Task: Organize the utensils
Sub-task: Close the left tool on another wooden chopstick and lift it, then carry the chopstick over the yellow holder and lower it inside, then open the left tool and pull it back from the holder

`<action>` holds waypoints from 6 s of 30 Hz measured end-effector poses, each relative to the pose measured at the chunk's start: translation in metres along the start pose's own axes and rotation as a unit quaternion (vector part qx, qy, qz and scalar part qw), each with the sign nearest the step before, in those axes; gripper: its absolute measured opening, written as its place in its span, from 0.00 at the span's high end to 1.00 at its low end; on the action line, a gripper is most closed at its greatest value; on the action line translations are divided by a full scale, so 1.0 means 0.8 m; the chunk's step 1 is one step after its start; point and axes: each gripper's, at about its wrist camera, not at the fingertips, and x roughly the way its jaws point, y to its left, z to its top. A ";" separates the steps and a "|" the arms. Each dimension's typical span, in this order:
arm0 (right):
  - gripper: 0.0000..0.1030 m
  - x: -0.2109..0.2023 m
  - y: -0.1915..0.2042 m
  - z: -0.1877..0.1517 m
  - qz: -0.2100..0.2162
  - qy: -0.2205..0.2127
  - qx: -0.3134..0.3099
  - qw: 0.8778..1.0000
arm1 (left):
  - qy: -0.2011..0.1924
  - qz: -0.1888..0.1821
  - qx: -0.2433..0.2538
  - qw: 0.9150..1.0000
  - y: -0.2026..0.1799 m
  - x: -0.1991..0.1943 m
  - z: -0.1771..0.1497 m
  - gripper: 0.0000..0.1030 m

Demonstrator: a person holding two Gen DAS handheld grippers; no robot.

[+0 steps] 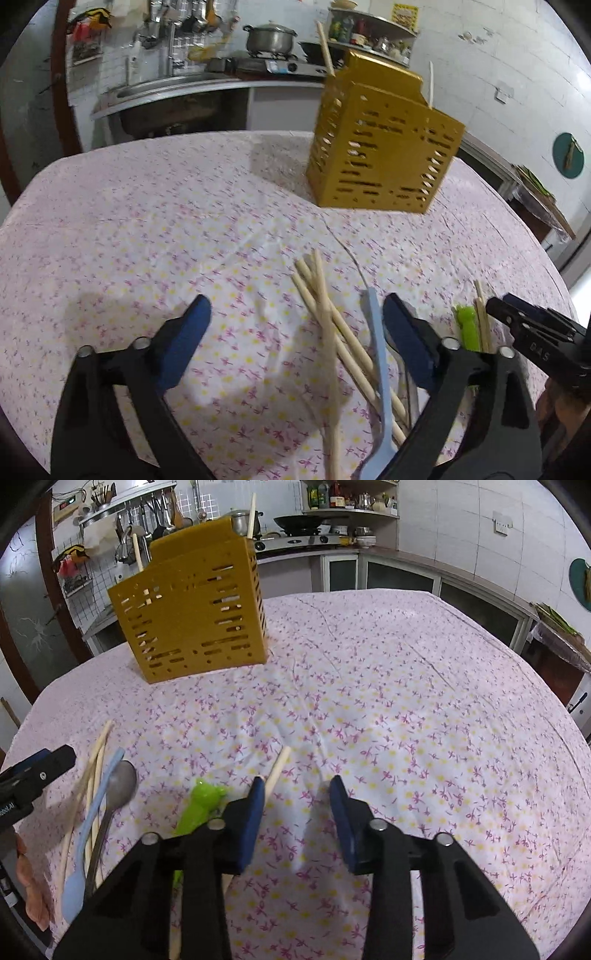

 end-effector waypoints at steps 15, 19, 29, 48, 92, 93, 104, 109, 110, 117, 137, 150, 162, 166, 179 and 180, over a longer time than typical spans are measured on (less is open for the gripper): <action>0.80 0.015 0.010 0.013 0.021 0.038 0.019 0.999 | 0.056 -0.006 -0.016 0.998 0.004 0.030 0.000 0.60; 0.80 0.021 0.013 0.015 0.022 0.044 0.029 0.998 | 0.056 -0.006 -0.019 0.998 0.004 0.034 0.004 0.60; 0.80 0.023 0.016 0.011 0.024 0.058 0.010 0.998 | 0.069 -0.011 -0.026 0.997 0.009 0.037 0.008 0.67; 0.94 0.022 0.001 0.026 0.067 0.047 0.015 0.997 | 0.066 -0.019 -0.048 0.997 0.012 0.027 0.015 0.95; 0.94 -0.114 -0.017 0.194 0.157 -0.249 0.010 0.956 | -0.194 -0.097 0.013 0.976 -0.061 -0.104 0.171 0.96; 0.94 -0.115 -0.017 0.208 0.157 -0.262 0.011 0.952 | -0.203 -0.098 0.017 0.974 -0.065 -0.105 0.179 0.96; 0.94 -0.113 0.029 0.332 0.158 -0.352 -0.022 0.922 | -0.285 -0.095 0.045 0.953 -0.106 -0.085 0.295 0.96; 0.94 -0.092 0.054 0.356 0.152 -0.384 -0.038 0.910 | -0.312 -0.079 0.047 0.945 -0.106 -0.053 0.322 0.96; 0.94 -0.087 0.058 0.356 0.150 -0.386 -0.042 0.909 | -0.314 -0.074 0.047 0.945 -0.104 -0.041 0.326 0.96; 0.94 -0.043 0.071 0.341 0.138 -0.398 -0.061 0.905 | -0.318 -0.039 0.059 0.945 -0.100 0.016 0.313 0.96; 0.93 0.018 0.059 0.253 0.139 -0.346 -0.092 0.923 | -0.285 -0.001 0.060 0.956 -0.063 0.048 0.237 0.95; 0.51 -0.045 0.017 0.181 0.107 -0.280 -0.072 0.951 | -0.245 0.018 0.022 0.969 -0.025 -0.044 0.163 0.24; 0.48 -0.042 -0.009 0.073 0.060 -0.153 -0.039 0.986 | -0.092 0.042 0.002 0.995 0.007 -0.039 0.041 0.05; 0.48 -0.035 -0.014 0.047 0.051 -0.128 -0.027 0.990 | -0.055 0.054 -0.002 0.997 0.012 -0.028 0.017 0.05; 0.41 -0.049 -0.009 0.007 0.047 -0.120 -0.008 0.992 | -0.015 0.052 -0.040 0.998 0.024 -0.020 -0.009 0.05; 0.41 -0.048 -0.005 0.003 0.043 -0.117 -0.012 0.992 | -0.011 0.049 -0.040 0.998 0.024 -0.019 -0.010 0.05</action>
